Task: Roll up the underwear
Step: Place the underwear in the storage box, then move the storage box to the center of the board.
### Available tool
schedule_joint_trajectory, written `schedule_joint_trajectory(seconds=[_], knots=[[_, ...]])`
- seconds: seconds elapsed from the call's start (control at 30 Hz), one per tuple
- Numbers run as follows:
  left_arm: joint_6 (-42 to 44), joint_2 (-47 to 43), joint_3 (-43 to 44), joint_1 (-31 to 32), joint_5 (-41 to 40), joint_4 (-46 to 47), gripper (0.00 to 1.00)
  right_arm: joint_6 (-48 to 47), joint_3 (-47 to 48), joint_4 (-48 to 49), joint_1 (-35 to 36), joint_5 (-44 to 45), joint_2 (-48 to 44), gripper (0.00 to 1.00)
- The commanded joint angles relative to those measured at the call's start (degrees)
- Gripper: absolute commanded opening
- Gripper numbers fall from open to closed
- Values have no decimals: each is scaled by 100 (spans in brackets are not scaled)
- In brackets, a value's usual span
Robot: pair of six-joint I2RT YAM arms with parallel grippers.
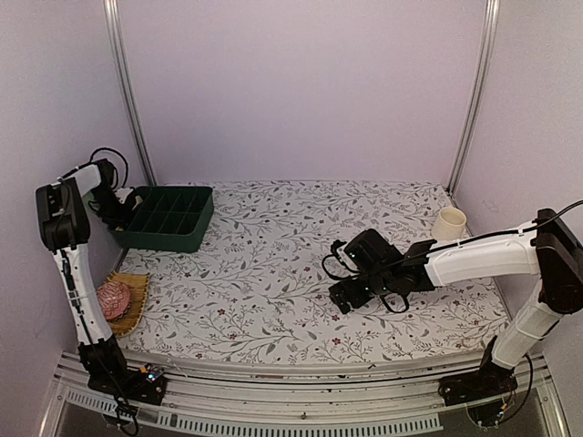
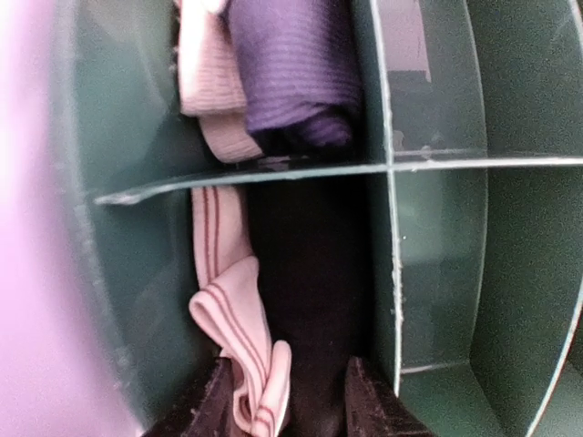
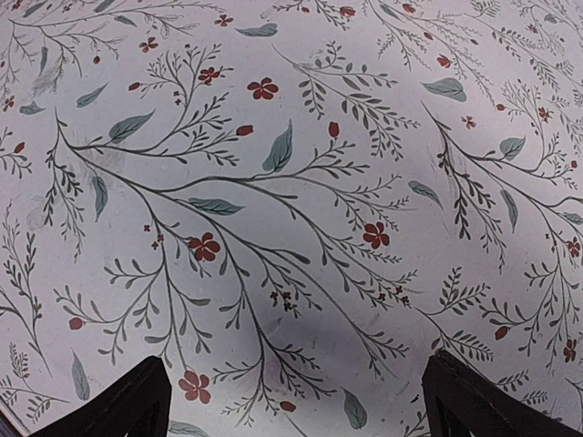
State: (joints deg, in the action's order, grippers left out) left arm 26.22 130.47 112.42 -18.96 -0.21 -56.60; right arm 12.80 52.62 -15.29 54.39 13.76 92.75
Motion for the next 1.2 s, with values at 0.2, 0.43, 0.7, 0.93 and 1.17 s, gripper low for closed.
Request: schedule_joint_trajectory(seconds=[0.2,0.43,0.7,0.93,1.17], knots=[[50,-652,377,77,144,-89,58,-32,-8,79,47,-23,-20,99],[34,-761,638,117,355,-106,64,-57,-31,72,49,41,-57,99],[-34,-1608,-235,474,809,361,98,46,-365,330,53,506,-551,99],[548,-3155,-2324,1648,951,1054,99,39,-479,492,44,731,-578,99],[438,-3562,-3601,2510,1373,1380,99,8,-475,580,45,807,-357,99]])
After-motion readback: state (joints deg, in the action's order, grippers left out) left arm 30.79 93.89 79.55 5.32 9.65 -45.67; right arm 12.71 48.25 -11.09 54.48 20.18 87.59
